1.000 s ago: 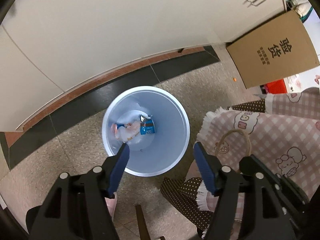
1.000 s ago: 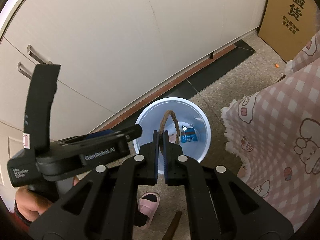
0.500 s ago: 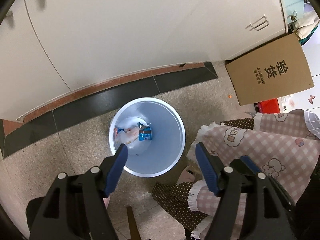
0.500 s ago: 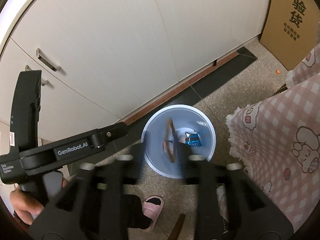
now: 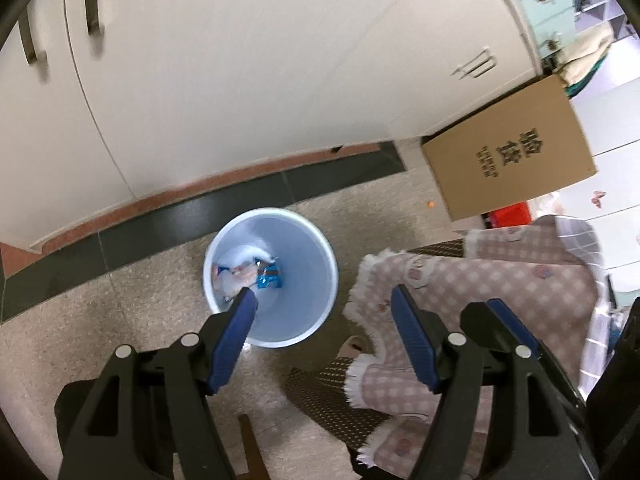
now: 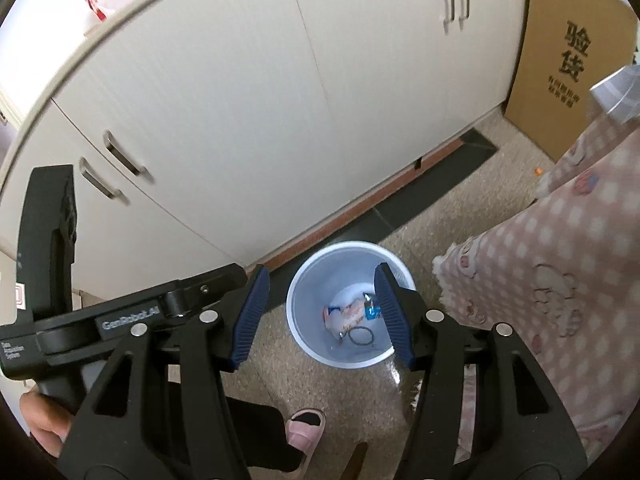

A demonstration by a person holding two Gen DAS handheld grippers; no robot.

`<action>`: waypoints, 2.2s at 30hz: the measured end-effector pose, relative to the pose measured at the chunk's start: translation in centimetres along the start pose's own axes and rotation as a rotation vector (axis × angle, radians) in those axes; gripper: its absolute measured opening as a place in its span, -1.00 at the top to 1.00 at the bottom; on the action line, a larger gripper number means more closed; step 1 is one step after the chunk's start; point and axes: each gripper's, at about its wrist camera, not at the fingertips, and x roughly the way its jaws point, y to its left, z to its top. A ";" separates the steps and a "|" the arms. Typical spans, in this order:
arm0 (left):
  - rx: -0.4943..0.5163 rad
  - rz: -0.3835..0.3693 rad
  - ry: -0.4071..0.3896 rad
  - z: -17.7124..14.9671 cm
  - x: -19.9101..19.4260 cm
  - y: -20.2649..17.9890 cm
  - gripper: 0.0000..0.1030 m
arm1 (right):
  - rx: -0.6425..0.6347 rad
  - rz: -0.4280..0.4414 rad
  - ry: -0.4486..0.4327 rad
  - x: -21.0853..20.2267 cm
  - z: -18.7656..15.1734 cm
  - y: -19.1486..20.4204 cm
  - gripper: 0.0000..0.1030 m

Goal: Collect trash
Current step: 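Move both tools back toward the table, then grasp the red snack bag with the right gripper while the left gripper grasps folded paper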

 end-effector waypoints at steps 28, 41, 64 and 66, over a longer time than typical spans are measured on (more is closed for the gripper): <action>0.523 -0.217 -0.206 -10.7 -11.6 -30.1 -0.45 | 0.167 -0.217 -0.447 -28.8 -3.5 -16.1 -0.13; 0.678 -0.233 -0.101 -15.5 -5.0 -40.5 -0.45 | 0.486 -0.360 -0.557 -34.3 -10.3 -31.0 -0.25; 0.776 -0.186 -0.188 -18.6 -1.8 -47.0 -0.45 | 0.472 -0.331 -0.474 -31.8 -10.1 -37.8 0.52; 0.780 -0.187 -0.257 -18.8 -3.0 -47.4 -0.45 | 0.467 -0.334 -0.493 -32.0 -10.6 -37.8 0.62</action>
